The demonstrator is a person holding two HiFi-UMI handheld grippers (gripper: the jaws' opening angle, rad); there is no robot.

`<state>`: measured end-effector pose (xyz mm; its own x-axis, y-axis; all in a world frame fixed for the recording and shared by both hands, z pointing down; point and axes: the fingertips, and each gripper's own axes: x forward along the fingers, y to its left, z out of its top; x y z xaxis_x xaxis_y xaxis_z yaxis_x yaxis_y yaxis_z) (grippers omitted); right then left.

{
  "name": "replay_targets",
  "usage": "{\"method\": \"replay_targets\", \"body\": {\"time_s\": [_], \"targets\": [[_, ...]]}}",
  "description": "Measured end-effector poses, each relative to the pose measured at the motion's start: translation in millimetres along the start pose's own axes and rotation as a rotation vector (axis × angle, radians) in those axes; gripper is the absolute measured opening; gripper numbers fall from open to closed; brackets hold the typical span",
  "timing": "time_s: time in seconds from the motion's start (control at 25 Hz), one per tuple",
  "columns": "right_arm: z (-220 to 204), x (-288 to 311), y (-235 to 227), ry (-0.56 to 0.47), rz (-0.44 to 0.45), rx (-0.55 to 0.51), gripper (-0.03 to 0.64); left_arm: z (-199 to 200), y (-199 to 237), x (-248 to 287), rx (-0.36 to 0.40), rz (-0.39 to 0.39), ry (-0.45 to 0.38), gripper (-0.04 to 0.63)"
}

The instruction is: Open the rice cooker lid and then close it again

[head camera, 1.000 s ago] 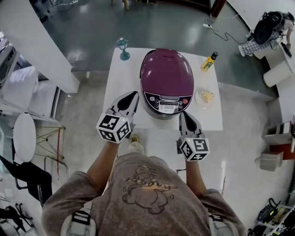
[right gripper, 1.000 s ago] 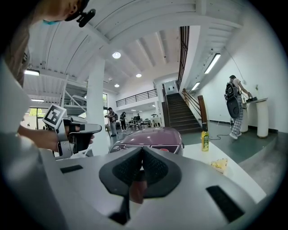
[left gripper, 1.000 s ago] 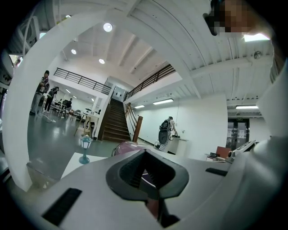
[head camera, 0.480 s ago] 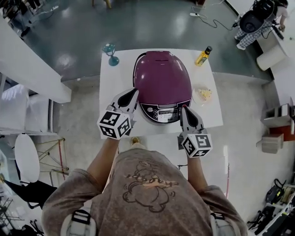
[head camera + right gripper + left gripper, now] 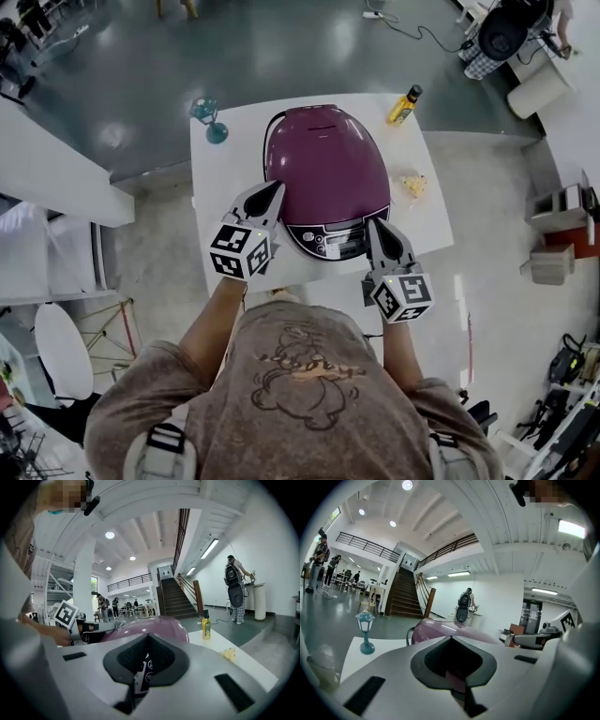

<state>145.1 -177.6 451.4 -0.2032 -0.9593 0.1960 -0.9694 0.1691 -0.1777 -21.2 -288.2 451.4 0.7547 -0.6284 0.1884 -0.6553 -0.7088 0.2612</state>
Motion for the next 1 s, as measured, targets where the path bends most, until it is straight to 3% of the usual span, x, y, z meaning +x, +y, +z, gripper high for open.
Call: {"method": "replay_targets", "body": {"time_s": [0.4, 0.8, 1.0], "targets": [[-5, 10, 6, 0.053, 0.063, -0.033, 0.005, 0, 2, 3, 0.015, 0.021, 0.003, 0.02], [-13, 18, 13, 0.143, 0.109, -0.135, 0.003, -1, 3, 2, -0.013, 0.057, 0.007, 0.02], [-15, 19, 14, 0.181, 0.129, -0.135, 0.005, -2, 2, 3, -0.024, 0.058, 0.014, 0.02]]}}
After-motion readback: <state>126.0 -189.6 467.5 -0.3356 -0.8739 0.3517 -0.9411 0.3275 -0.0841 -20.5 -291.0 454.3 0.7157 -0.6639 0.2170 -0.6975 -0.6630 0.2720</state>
